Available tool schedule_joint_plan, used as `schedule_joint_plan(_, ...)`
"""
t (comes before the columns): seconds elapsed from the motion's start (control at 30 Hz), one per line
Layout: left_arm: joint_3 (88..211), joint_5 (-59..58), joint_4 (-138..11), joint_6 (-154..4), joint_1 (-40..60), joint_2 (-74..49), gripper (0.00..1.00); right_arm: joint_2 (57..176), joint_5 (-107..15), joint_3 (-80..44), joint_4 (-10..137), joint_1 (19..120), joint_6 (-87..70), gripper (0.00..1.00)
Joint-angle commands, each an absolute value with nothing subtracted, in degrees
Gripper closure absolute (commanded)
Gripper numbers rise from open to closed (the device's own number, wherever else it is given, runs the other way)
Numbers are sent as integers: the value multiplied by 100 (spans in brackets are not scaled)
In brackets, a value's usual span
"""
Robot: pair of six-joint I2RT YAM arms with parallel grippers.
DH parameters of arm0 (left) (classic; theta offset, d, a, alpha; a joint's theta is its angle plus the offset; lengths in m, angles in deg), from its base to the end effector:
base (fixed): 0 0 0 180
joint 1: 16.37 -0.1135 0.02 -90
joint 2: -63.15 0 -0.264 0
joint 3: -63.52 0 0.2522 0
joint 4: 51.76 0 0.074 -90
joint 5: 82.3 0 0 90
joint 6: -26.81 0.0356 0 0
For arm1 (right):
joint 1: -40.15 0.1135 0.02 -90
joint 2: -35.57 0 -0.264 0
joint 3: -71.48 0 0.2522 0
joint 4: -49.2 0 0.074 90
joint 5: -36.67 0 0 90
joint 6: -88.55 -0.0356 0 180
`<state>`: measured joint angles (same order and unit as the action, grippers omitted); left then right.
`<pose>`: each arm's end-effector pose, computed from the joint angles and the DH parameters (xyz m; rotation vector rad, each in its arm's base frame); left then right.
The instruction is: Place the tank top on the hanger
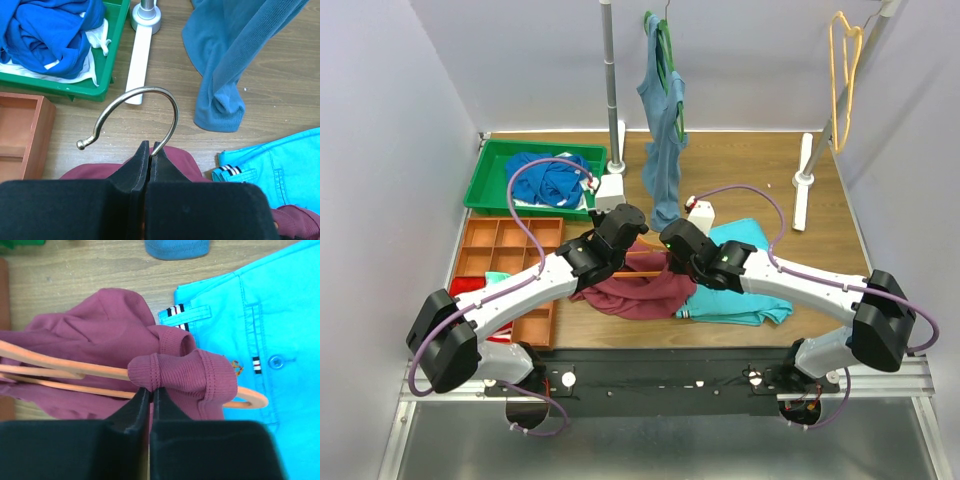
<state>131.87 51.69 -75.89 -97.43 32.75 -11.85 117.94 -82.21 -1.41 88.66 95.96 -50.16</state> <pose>0.2070 -0.2014 0.2883 -0.1866 1.9417 -0.1449 0.1844 0.2408 0.2543 0.0790 2.3116 0.3189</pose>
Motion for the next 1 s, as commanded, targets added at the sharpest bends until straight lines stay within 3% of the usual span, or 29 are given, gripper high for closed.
schedule_joint_plan(0.0,13160,5103,-7422,-9957,3285,-1094,100,11740,-8216,-432,8713,9666,-4971,99)
schedule_joint_plan(0.4,13318,5059,-7413,-9975,3285,-1287,100,11731,-7767,-916,8564,9833,-4628,99)
schedule_joint_plan(0.5,13371,5015,-7474,-9949,3285,-1261,100,11740,-7881,-1039,8800,9833,-4541,77)
schedule_joint_plan(0.53,13371,4998,-7492,-9940,3285,-1217,100,11670,-7908,-1022,8801,9833,-4461,62)
schedule_joint_plan(0.7,13371,4884,-7527,-9756,3285,-1050,100,10897,-7724,-767,8521,9833,-3488,43)
schedule_joint_plan(0.73,13371,4883,-7527,-9738,3285,-989,100,10679,-7662,-732,8503,9833,-3294,35)
schedule_joint_plan(0.83,13371,4778,-7562,-9667,3285,-892,100,10414,-7680,-513,8564,9833,-2836,31)
schedule_joint_plan(0.97,13353,4436,-7580,-9562,3293,-681,100,10062,-7137,-187,8450,9816,-2255,34)
